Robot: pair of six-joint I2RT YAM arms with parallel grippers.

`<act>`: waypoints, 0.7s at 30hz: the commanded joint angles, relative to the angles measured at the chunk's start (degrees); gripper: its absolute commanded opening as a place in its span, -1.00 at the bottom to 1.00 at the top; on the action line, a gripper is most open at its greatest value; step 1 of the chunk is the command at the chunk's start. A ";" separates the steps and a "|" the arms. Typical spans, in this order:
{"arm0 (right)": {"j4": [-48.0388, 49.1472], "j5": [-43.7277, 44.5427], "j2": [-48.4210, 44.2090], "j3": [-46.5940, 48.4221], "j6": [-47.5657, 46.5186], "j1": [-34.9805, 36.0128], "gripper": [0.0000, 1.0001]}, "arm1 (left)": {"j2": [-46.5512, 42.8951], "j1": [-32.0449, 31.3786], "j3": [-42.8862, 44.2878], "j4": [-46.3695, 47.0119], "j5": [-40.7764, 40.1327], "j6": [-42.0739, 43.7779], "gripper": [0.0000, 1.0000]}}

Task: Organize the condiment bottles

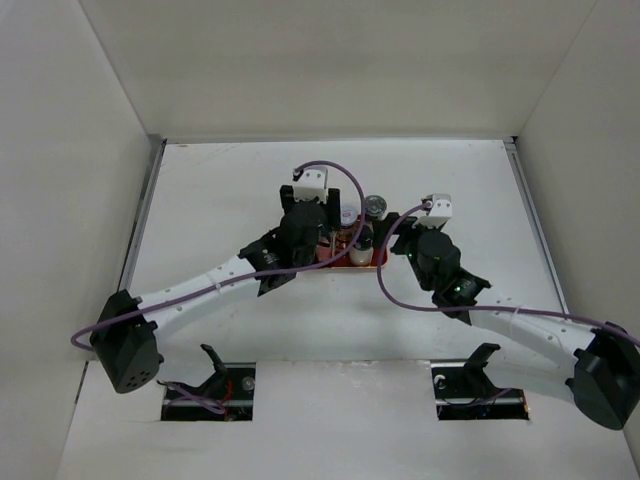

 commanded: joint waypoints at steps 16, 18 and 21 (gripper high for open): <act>3.83 -2.52 -9.83 -8.77 15.05 -15.82 0.32 | -29.84 6.36 -23.78 12.82 -9.50 -4.73 1.00; 3.48 -2.70 -11.50 -9.74 17.16 -17.49 -0.13 | -33.28 8.65 -28.63 13.09 -7.84 -7.90 1.00; 3.48 -3.84 -12.47 -11.24 20.15 -19.60 -0.47 | -36.01 12.60 -33.99 10.47 -3.18 -14.48 1.00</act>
